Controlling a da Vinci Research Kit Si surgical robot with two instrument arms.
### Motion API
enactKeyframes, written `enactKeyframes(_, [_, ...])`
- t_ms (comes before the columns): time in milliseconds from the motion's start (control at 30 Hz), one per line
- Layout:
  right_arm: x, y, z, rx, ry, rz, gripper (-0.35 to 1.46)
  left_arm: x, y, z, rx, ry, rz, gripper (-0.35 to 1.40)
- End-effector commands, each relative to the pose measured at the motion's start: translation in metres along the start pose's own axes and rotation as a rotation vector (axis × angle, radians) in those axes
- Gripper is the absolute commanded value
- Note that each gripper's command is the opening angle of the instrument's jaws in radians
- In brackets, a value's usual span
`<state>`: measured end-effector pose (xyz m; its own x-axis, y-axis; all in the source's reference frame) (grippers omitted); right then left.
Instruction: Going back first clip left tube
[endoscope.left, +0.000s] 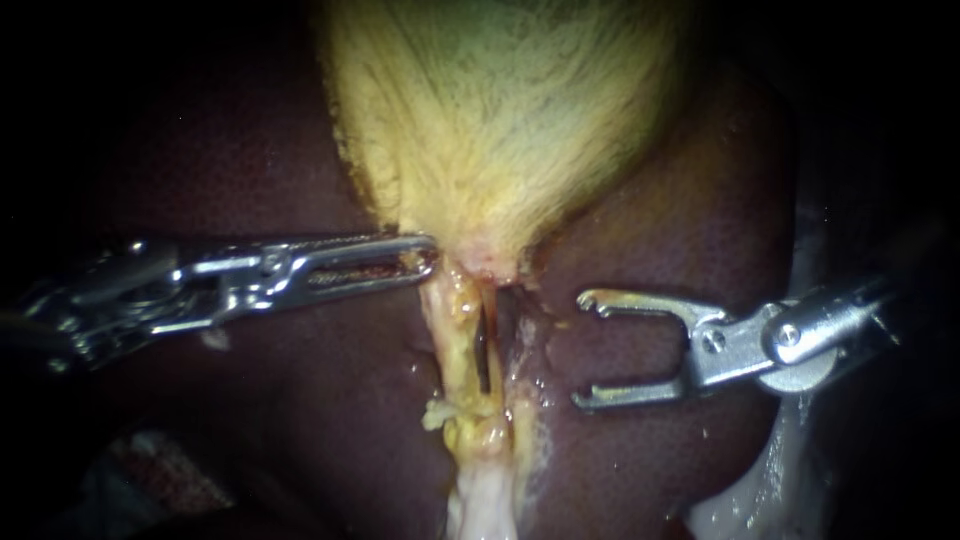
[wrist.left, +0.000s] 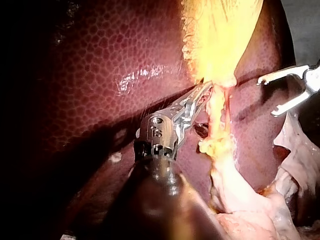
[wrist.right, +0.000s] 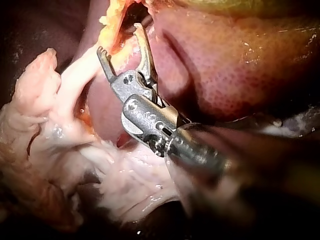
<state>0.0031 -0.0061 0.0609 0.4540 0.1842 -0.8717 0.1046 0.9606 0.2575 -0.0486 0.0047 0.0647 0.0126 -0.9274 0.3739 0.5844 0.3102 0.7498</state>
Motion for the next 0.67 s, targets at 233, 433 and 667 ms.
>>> enactKeyframes(233, [-0.0001, 0.0000, -0.0001, 0.000, -0.001, -0.022, 0.60, 0.0002, 0.0000, 0.0004, -0.002, 0.003, 0.003, -0.35])
enactKeyframes(433, [-0.0001, 0.0000, -0.0001, 0.001, -0.001, -0.028, 0.60, 0.0002, 0.0000, 0.0005, -0.001, 0.004, 0.003, -0.35])
enactKeyframes(667, [-0.0002, 0.0000, -0.0002, 0.004, 0.000, -0.046, 0.60, 0.0002, 0.0003, 0.0005, 0.001, 0.005, 0.004, -0.35])
